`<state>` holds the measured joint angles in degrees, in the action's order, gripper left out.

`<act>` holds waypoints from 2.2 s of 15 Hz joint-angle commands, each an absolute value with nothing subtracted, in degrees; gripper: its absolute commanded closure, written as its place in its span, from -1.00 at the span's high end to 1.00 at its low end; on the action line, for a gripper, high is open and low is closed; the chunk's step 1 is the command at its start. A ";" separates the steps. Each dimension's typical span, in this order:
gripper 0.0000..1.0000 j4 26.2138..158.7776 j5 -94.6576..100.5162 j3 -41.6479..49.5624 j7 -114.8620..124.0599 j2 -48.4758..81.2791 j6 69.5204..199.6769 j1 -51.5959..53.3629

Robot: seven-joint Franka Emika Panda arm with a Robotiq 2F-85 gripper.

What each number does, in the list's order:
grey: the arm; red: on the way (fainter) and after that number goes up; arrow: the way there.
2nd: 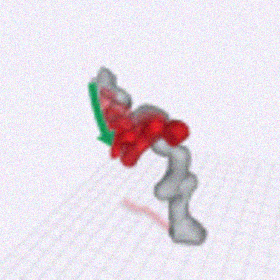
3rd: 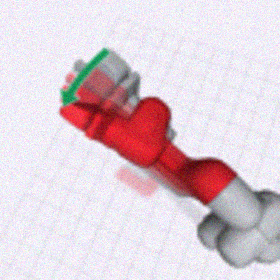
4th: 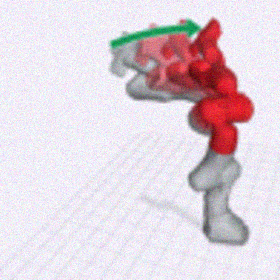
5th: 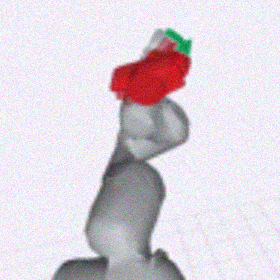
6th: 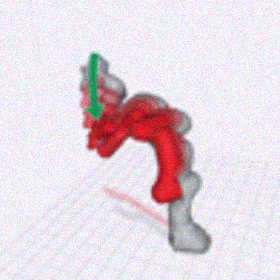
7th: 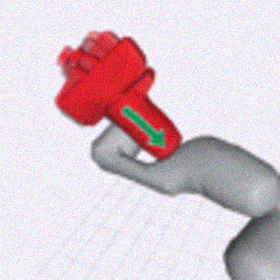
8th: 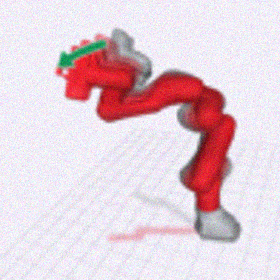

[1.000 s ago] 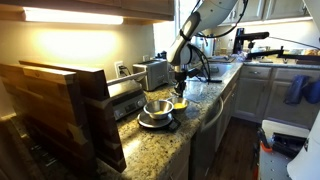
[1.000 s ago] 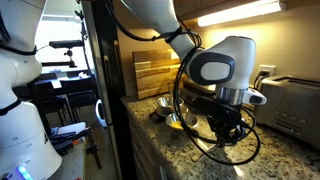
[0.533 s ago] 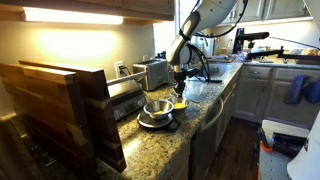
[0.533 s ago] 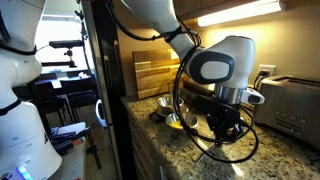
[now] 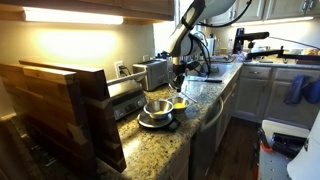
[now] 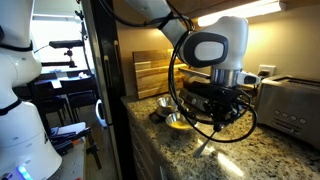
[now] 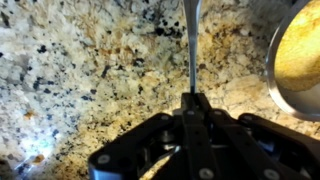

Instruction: Use the spoon on the counter to scoop some of the contents in the bowl on the left into the bowl on the right

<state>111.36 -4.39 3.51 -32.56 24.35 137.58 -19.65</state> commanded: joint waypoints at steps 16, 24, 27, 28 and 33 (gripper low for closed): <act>-0.24 116.98 -5.11 3.58 -32.97 25.14 149.47 -21.97; 0.79 118.50 -4.25 2.34 -32.96 23.58 147.32 -21.13; 1.00 118.13 -4.26 2.07 -33.98 24.61 147.19 -21.42; 1.00 117.74 -4.36 1.94 -34.38 25.11 147.14 -21.55; 1.00 116.35 -3.21 2.23 -35.54 27.25 147.46 -21.25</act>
